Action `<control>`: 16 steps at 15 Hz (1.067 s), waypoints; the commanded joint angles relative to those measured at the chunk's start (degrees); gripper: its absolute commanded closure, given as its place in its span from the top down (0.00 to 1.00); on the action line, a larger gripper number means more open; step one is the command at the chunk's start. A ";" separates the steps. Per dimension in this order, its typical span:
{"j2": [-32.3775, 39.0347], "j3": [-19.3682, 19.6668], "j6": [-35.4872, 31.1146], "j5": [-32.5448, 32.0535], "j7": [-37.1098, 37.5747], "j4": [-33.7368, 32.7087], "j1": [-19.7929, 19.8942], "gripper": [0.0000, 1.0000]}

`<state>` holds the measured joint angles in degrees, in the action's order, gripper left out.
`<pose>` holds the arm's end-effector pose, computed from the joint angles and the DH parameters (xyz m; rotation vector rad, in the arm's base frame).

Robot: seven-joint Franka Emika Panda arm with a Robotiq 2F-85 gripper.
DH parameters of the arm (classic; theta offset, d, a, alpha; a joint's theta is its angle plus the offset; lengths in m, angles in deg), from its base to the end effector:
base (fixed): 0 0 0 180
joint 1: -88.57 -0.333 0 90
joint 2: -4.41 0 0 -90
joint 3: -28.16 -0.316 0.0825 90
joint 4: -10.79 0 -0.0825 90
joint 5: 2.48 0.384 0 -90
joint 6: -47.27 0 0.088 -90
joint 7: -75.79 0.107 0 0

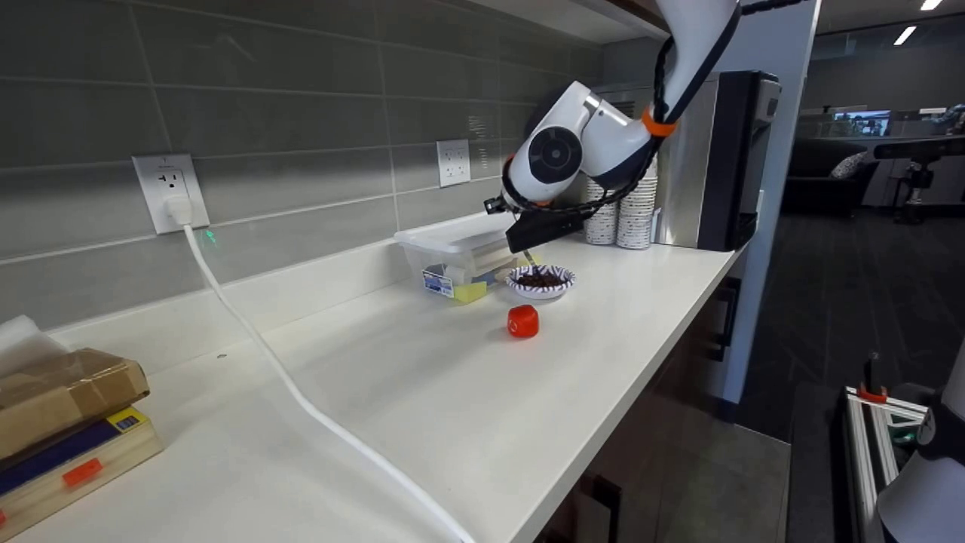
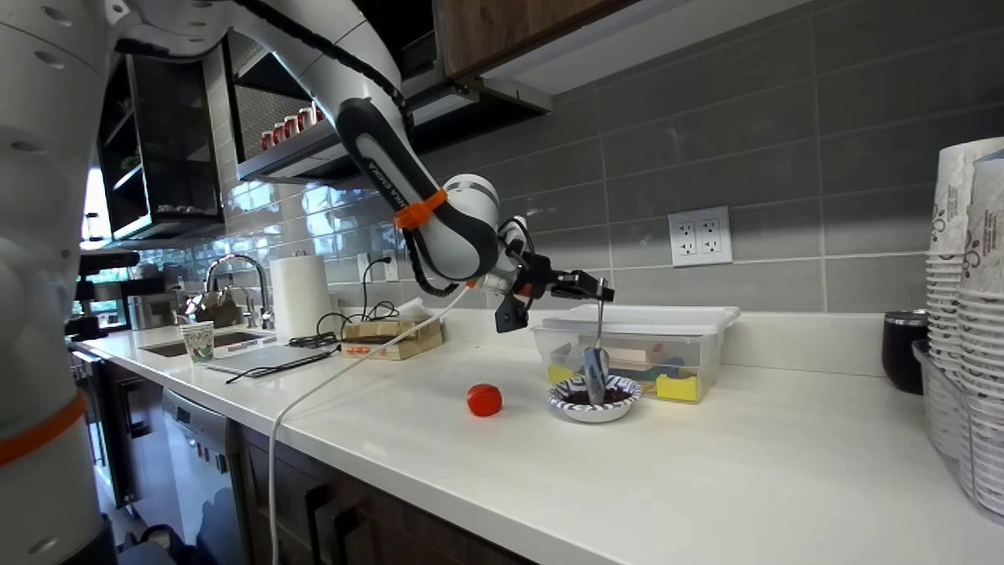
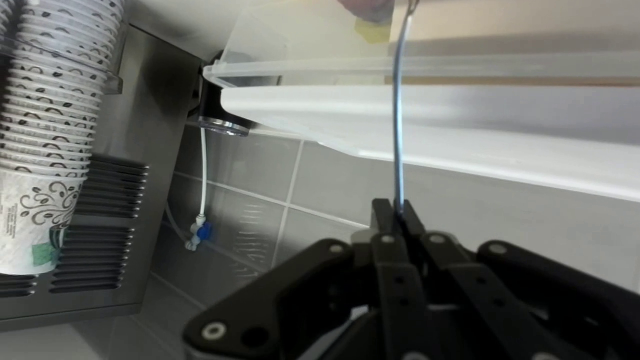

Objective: Use the silver spatula to stir the contents in the bowl

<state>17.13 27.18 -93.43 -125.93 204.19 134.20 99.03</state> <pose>0.5638 -0.0940 0.3034 2.1058 -0.5531 1.3756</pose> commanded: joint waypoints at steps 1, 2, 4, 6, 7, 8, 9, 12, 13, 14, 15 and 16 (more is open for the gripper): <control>1.22 0.85 4.43 -3.20 4.93 -0.21 -1.14 0.01; 1.40 0.97 5.20 -3.50 5.11 -0.13 -1.11 0.01; 1.66 1.22 6.26 -3.48 4.87 -0.01 -0.97 0.01; 1.75 1.44 5.75 -1.55 3.04 0.22 -0.89 0.01; 1.69 1.53 5.11 -0.13 1.50 0.48 -0.92 0.01; 1.66 1.57 4.73 1.14 0.11 0.65 -0.97 0.01; 1.67 1.55 4.65 3.01 -1.94 0.82 -1.13 0.01; 1.86 1.43 4.76 8.18 -8.66 0.95 -1.66 0.01; 1.90 1.41 4.62 10.17 -11.38 1.05 -1.82 0.01; 1.91 1.36 4.71 11.17 -12.90 1.11 -1.99 0.01; 1.89 1.33 4.58 12.39 -14.91 1.30 -2.15 0.01; 1.87 1.34 5.19 13.35 -16.84 1.60 -2.43 0.01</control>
<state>18.79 28.14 -88.71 -116.87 192.10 134.44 97.66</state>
